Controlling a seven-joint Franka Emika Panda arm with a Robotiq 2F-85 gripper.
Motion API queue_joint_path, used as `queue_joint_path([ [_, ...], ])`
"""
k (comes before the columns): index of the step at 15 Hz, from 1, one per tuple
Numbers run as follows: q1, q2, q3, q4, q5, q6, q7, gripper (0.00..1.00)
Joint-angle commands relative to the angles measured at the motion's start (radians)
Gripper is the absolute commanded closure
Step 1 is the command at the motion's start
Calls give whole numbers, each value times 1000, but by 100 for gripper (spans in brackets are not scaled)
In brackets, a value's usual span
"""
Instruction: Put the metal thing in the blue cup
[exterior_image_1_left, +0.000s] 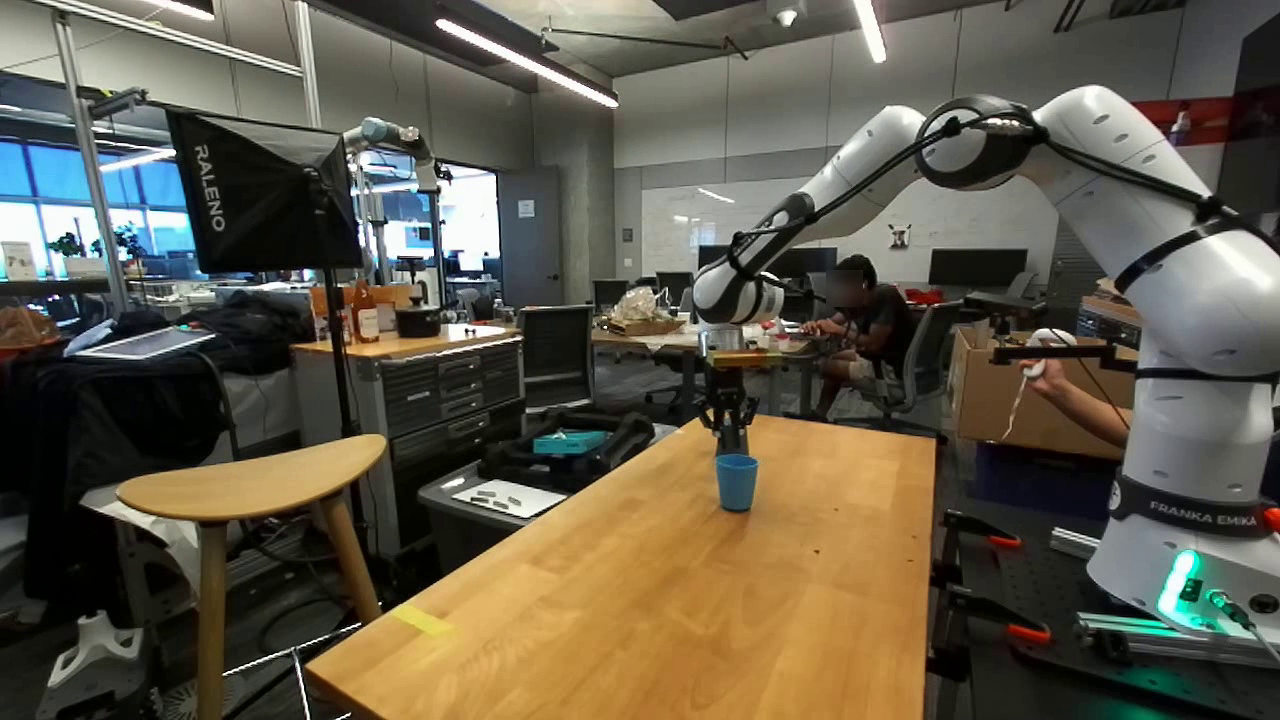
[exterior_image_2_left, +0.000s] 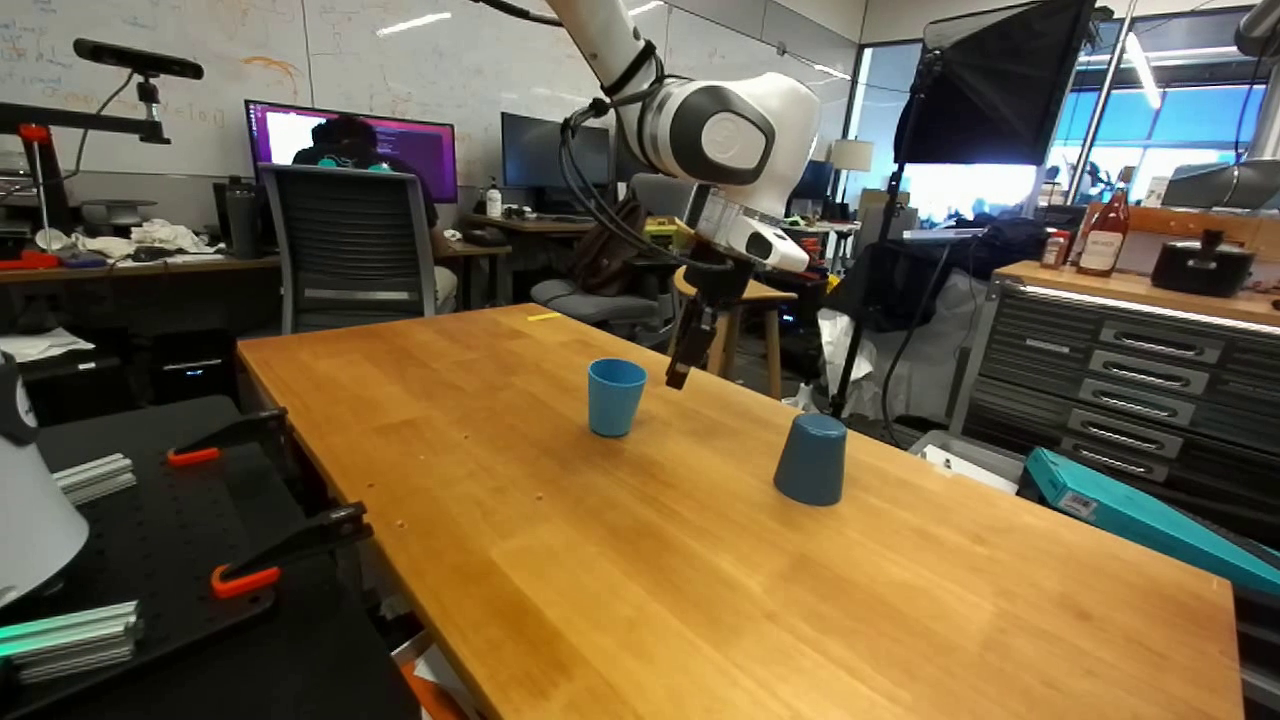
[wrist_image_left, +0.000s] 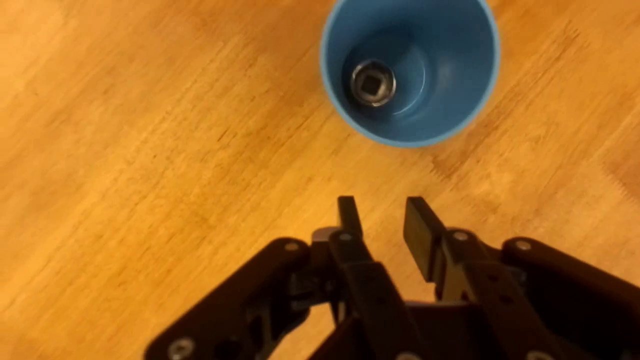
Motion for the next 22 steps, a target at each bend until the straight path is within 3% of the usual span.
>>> queue_joint_path([
  [1,2,-37,5,-68,24,-17,-29,99],
  [11,65,-304,-65,-217,-241,44,-37,96],
  [16,55,-440,-35,-240,-361,-10,-172,91],
  [17,53,-466,-30,-247,-374,-23,-207,88],
  [18,48,-483,-23,-247,-371,-46,-256,65],
  [20,39,-507,-16,-242,-369,-91,-346,63],
  [22,35,-521,-18,-235,-377,-137,-408,49],
])
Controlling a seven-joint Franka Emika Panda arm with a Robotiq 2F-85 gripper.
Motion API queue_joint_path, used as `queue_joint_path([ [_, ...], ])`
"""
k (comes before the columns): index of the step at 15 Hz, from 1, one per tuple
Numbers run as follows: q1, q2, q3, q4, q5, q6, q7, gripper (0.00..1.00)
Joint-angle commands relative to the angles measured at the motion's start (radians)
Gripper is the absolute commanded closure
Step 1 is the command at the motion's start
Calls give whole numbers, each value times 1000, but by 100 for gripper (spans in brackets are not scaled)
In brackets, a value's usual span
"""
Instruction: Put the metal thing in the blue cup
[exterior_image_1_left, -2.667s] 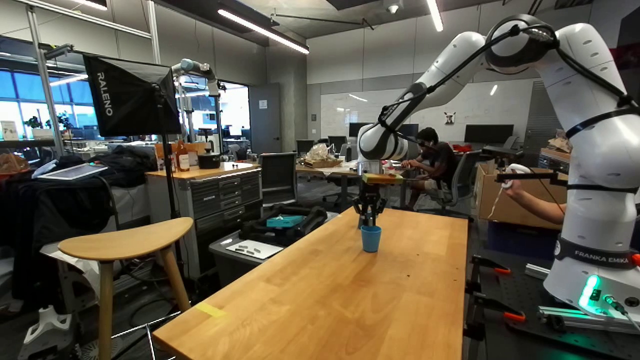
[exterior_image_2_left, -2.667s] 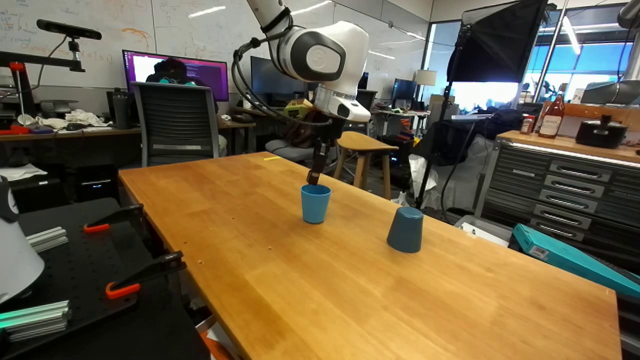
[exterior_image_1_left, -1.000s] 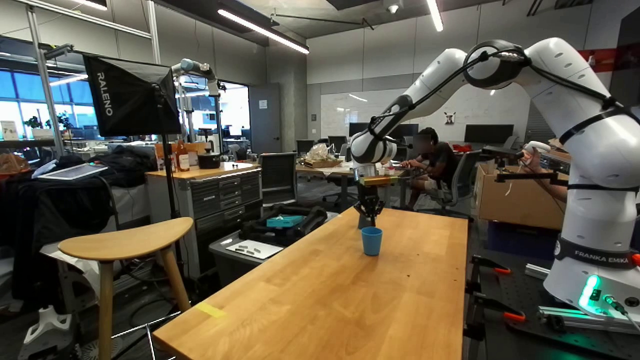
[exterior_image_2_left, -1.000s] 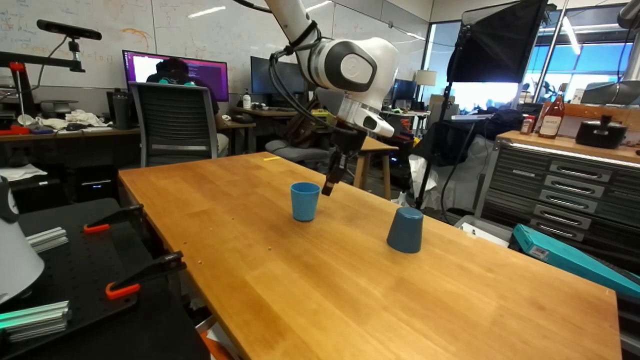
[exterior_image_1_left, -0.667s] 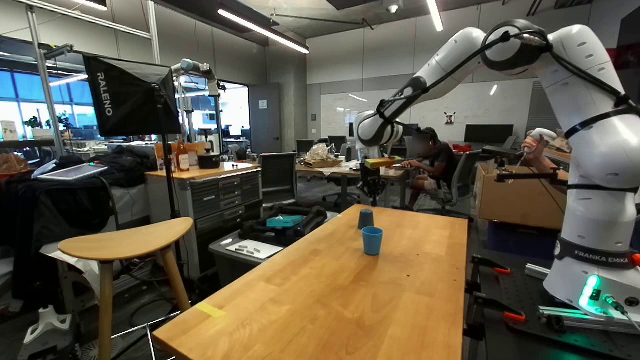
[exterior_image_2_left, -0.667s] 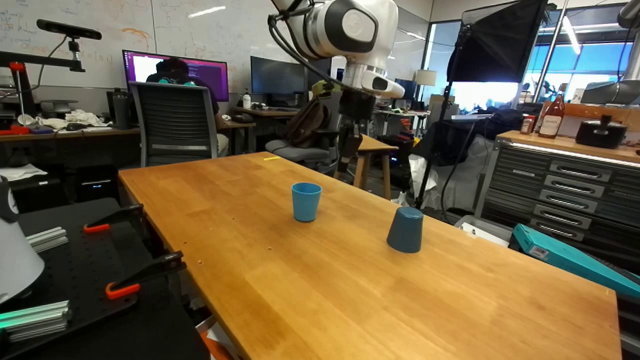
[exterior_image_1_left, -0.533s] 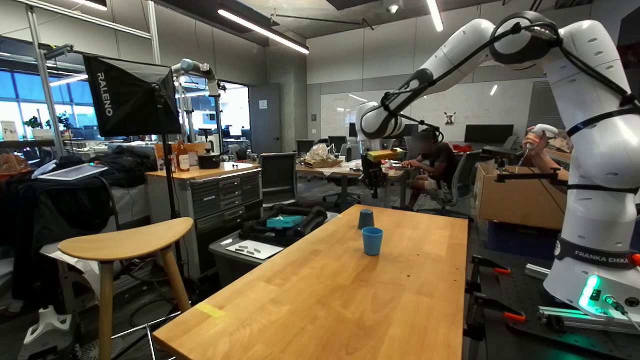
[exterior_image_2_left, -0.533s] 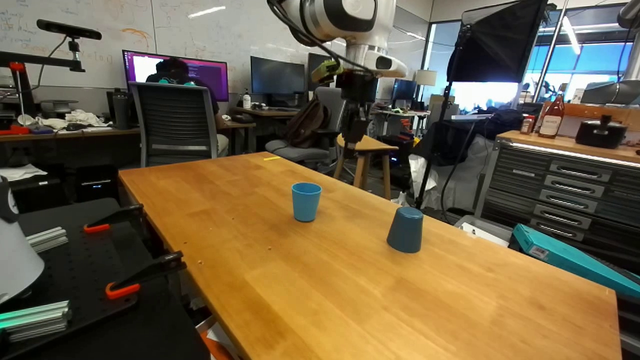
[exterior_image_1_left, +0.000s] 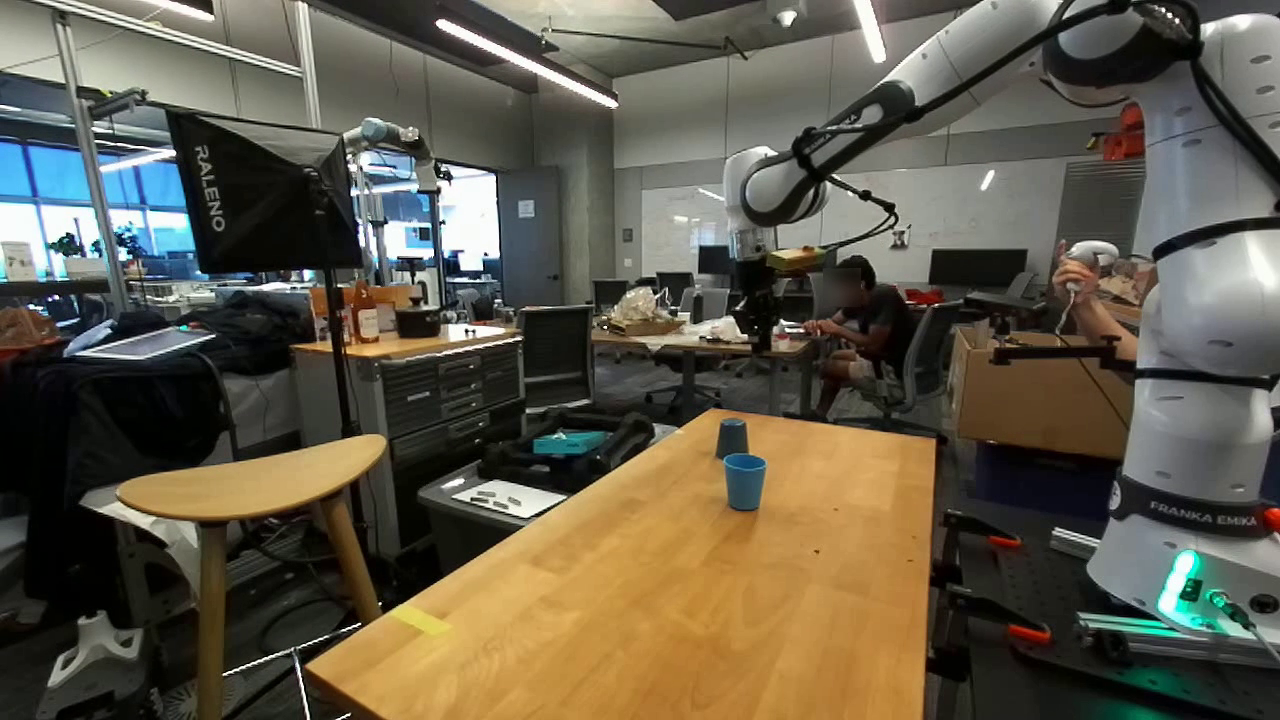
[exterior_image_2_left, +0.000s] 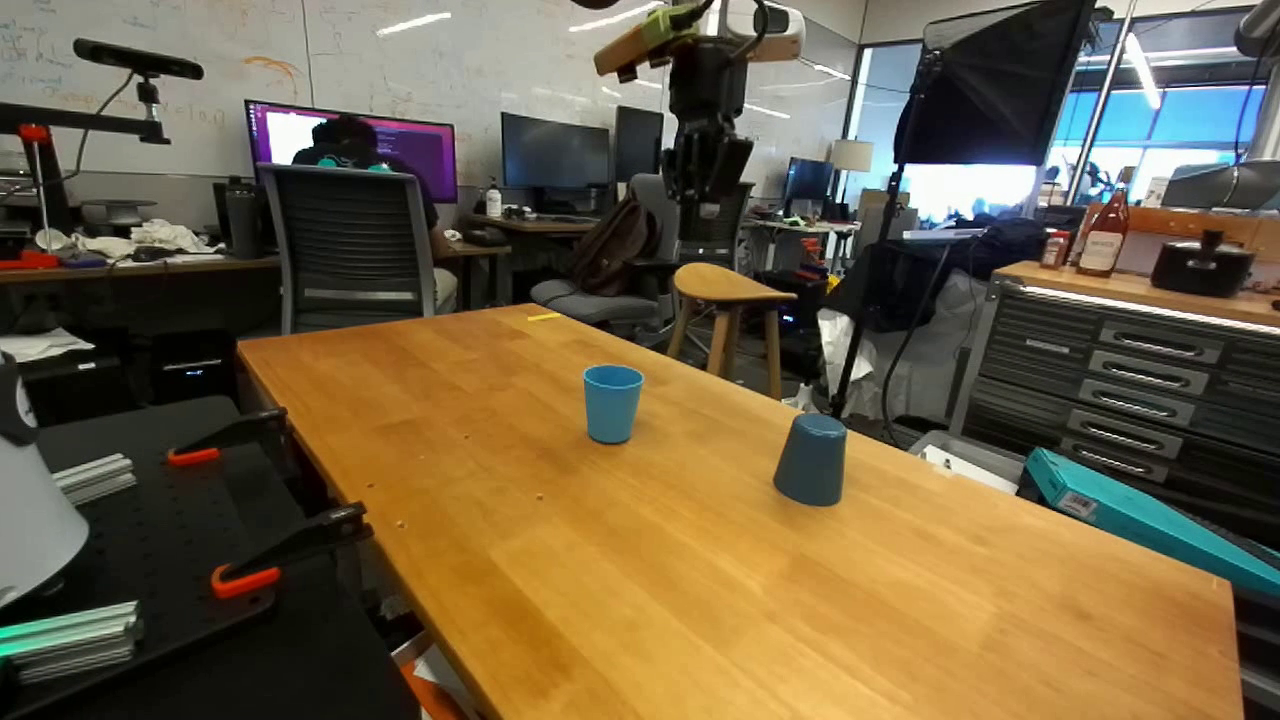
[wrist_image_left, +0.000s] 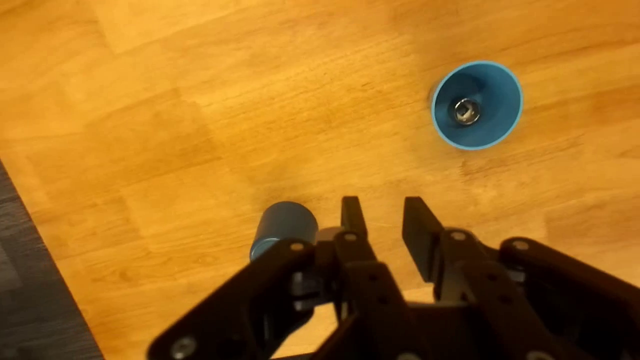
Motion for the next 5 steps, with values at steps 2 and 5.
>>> queue_joint_path([
  [2,-12,-20,9,2,-5,-47,-61,33],
  [5,-13,-18,9,2,-6,-52,-65,35],
])
